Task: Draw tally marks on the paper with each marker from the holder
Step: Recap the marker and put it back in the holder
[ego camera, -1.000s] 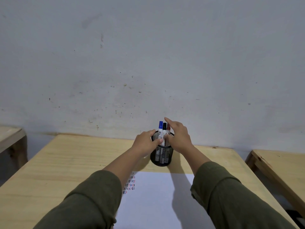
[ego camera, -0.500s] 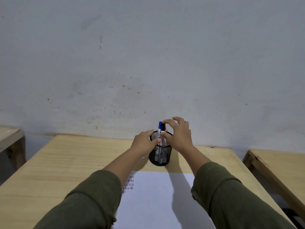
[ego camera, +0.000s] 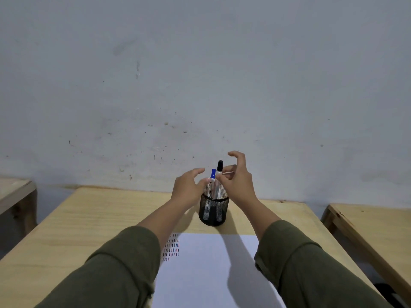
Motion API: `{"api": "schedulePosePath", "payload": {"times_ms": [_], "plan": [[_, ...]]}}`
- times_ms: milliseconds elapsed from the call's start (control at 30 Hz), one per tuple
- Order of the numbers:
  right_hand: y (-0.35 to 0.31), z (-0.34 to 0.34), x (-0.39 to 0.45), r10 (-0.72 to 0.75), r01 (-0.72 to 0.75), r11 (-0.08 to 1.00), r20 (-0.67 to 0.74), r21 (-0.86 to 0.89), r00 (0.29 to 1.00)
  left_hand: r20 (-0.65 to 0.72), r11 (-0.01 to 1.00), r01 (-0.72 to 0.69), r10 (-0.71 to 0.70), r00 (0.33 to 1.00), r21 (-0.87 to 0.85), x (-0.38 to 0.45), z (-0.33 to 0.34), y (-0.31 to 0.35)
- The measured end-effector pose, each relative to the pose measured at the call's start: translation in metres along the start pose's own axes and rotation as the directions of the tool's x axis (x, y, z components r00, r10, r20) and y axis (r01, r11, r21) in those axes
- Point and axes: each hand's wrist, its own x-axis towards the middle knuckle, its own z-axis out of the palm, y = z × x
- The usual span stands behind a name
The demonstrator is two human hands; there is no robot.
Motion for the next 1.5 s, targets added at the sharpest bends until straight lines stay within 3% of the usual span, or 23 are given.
{"api": "schedulePosePath", "payload": {"times_ms": [167, 467, 667, 800, 967, 1100, 1233, 1500], "plan": [[-0.034, -0.016, 0.0, -0.077, 0.08, 0.995, -0.039, 0.066, 0.996, -0.111, 0.98, -0.136, 0.121, 0.986, -0.144, -0.003, -0.03, 0.038], [-0.074, -0.037, -0.034, -0.177, 0.176, 0.984, 0.029, 0.038, 0.984, -0.115, 0.947, -0.259, 0.24, 0.964, -0.193, -0.036, -0.062, 0.083], [-0.084, -0.045, -0.056, -0.112, 0.11, 0.994, 0.121, 0.023, 0.986, -0.156, 0.911, -0.141, 0.086, 0.984, -0.387, -0.054, -0.071, 0.078], [-0.082, -0.047, -0.064, -0.057, 0.058, 0.998, 0.156, 0.001, 0.986, -0.165, 0.784, -0.068, -0.044, 0.985, -0.617, -0.062, -0.074, 0.064], [-0.086, -0.05, -0.07, -0.023, 0.017, 0.998, 0.106, 0.059, 0.994, -0.161, 0.645, -0.01, -0.176, 0.971, -0.764, -0.073, -0.073, 0.048], [-0.09, -0.05, -0.072, 0.056, -0.057, 0.965, 0.01, 0.254, 0.998, -0.132, 0.7, 0.031, -0.178, 0.975, -0.714, -0.084, -0.07, 0.034], [-0.098, -0.048, -0.078, 0.122, -0.113, 0.82, 0.021, 0.561, 0.992, -0.113, 0.828, 0.006, -0.084, 0.99, -0.561, -0.095, -0.064, 0.028], [-0.089, -0.041, -0.088, 0.121, -0.23, 0.738, 0.211, 0.635, 0.97, -0.186, 0.913, -0.148, 0.081, 0.979, -0.381, -0.103, -0.063, 0.033]]}}
